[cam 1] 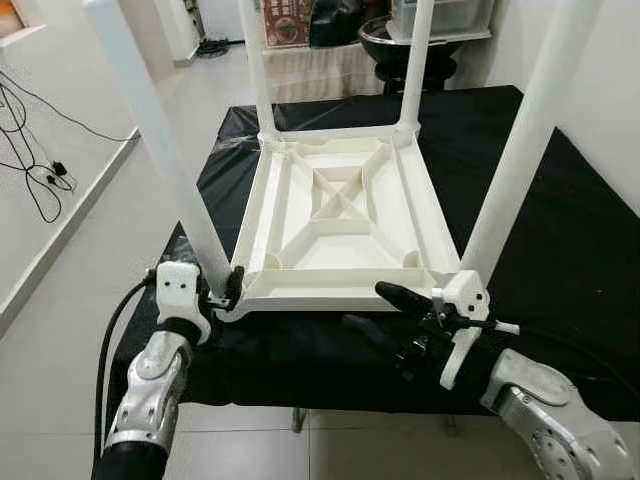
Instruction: Building children table
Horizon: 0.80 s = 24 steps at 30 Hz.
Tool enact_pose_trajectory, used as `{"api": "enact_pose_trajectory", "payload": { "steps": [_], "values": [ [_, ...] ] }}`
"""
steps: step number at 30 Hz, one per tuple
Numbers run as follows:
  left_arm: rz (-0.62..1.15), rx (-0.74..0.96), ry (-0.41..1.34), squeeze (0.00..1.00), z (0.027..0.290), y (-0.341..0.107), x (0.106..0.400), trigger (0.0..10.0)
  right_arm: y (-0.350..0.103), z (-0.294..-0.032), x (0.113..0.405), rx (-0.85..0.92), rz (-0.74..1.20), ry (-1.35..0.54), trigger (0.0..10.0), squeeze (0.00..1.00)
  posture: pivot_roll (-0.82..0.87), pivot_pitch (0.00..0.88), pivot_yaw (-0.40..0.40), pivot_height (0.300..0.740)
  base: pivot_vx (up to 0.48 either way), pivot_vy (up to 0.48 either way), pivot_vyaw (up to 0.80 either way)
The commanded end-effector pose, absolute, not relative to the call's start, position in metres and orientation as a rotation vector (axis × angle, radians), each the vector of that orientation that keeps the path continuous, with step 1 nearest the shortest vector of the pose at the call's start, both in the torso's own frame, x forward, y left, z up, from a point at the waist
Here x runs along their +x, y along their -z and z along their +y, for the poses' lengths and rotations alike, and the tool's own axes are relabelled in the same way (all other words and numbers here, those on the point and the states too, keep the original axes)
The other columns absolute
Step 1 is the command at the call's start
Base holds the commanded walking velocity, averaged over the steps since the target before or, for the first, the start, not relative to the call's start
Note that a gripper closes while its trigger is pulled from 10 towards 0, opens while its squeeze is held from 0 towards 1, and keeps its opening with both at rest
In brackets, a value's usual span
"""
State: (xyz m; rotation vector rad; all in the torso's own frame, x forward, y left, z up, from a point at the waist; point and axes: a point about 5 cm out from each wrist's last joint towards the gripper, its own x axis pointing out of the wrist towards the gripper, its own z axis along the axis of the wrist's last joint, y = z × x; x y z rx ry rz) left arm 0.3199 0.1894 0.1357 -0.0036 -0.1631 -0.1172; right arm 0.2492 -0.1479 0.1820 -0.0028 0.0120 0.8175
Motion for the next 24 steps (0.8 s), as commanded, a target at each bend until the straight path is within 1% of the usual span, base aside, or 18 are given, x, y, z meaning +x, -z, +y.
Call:
{"api": "enact_pose_trajectory", "payload": {
  "steps": [1, 7, 8, 10, 11, 19, 23, 24],
  "values": [
    [-0.148, 0.001, 0.106, 0.00, 0.196, -0.131, 0.319, 10.0, -0.187, -0.147, 0.248, -0.011, -0.010, -0.817, 10.0, 0.00, -0.13, 0.139, 0.047, 0.740, 0.000, 0.000, 0.00],
    [-0.158, -0.006, 0.123, 0.00, 0.196, -0.131, 0.322, 10.0, -0.194, -0.149, 0.244, -0.007, -0.028, -0.819, 10.0, 0.00, -0.14, 0.156, 0.053, 0.740, 0.000, 0.000, 0.00],
    [-0.162, -0.007, 0.126, 0.00, 0.196, -0.131, 0.322, 1.4, -0.195, -0.149, 0.243, -0.007, -0.032, -0.819, 10.0, 0.00, -0.14, 0.159, 0.053, 0.740, 0.000, 0.000, 0.00],
    [-0.165, -0.008, 0.129, 0.00, 0.196, -0.131, 0.323, 1.4, -0.196, -0.149, 0.243, -0.007, -0.034, -0.819, 10.0, 0.00, -0.14, 0.159, 0.053, 0.740, 0.000, 0.000, 0.00],
    [-0.169, -0.008, 0.131, 0.00, 0.196, -0.131, 0.322, 0.0, -0.197, -0.149, 0.243, -0.008, -0.038, -0.820, 10.0, 0.00, -0.14, 0.158, 0.053, 0.740, 0.000, 0.000, 0.00],
    [-0.177, -0.005, 0.135, 0.00, 0.196, -0.131, 0.323, 0.0, -0.203, -0.153, 0.241, -0.015, -0.054, -0.806, 10.0, 0.00, -0.14, 0.159, 0.053, 0.740, 0.000, 0.000, 0.00],
    [-0.183, -0.001, 0.138, 0.00, 0.196, -0.131, 0.323, 0.0, -0.208, -0.173, 0.235, -0.090, -0.029, -0.735, 10.0, 0.00, -0.14, 0.159, 0.055, 0.740, 0.000, 0.000, 0.00],
    [-0.183, -0.001, 0.138, 0.00, 0.196, -0.131, 0.323, 0.0, -0.208, -0.173, 0.235, -0.090, -0.029, -0.735, 10.0, 0.00, -0.14, 0.159, 0.055, 0.740, 0.000, 0.000, 0.00]
  ]
}}
